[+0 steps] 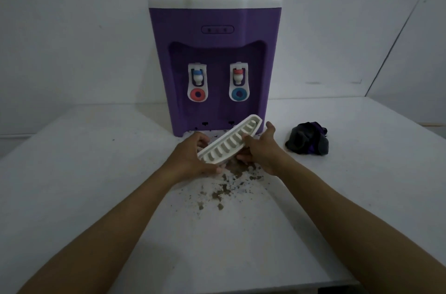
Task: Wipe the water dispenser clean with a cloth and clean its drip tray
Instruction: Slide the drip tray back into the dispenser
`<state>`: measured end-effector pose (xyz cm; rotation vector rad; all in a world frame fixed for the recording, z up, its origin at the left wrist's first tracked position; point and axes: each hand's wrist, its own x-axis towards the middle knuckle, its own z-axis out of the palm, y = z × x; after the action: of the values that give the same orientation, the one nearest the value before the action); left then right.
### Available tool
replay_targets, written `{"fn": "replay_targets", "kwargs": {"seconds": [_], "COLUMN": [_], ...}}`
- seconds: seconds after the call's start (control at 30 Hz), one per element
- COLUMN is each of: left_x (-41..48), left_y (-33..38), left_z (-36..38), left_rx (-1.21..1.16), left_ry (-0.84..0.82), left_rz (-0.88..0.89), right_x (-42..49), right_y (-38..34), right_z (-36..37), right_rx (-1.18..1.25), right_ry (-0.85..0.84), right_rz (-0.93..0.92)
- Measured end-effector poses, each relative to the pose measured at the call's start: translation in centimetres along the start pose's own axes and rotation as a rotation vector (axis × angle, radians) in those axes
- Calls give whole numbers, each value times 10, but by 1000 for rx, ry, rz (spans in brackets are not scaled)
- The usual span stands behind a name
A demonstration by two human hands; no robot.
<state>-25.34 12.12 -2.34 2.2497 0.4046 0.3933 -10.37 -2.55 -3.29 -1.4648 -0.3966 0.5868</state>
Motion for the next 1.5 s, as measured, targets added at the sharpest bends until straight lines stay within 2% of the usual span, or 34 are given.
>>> {"fn": "replay_targets", "kwargs": {"seconds": [0.1, 0.3, 0.47, 0.63, 0.83, 1.13, 1.33, 1.5], "left_x": [3, 20, 41, 57, 65, 74, 77, 80], "left_y": [-11, -31, -43, -51, -61, -59, -61, -51], "left_z": [-5, -24, -27, -25, -14, -11, -14, -20], "left_rx": [73, 192, 268, 401, 513, 528, 485, 487], "left_ry": [25, 49, 101, 156, 327, 338, 253, 154], "left_rz": [87, 146, 169, 247, 400, 423, 348, 273], "right_x": [4, 8, 13, 24, 26, 36, 51, 56], "right_y": [5, 7, 7, 4, 8, 5, 2, -13], "right_z": [0, -18, -20, -22, -12, -13, -15, -22], "right_rx": [-80, -576, -735, -766, -921, -1299, -1421, -1394], "right_ry": [24, 140, 140, 179, 167, 248, 128, -46], "right_rz": [-73, -237, -352, -336, -443, -572, -551, -410]}}
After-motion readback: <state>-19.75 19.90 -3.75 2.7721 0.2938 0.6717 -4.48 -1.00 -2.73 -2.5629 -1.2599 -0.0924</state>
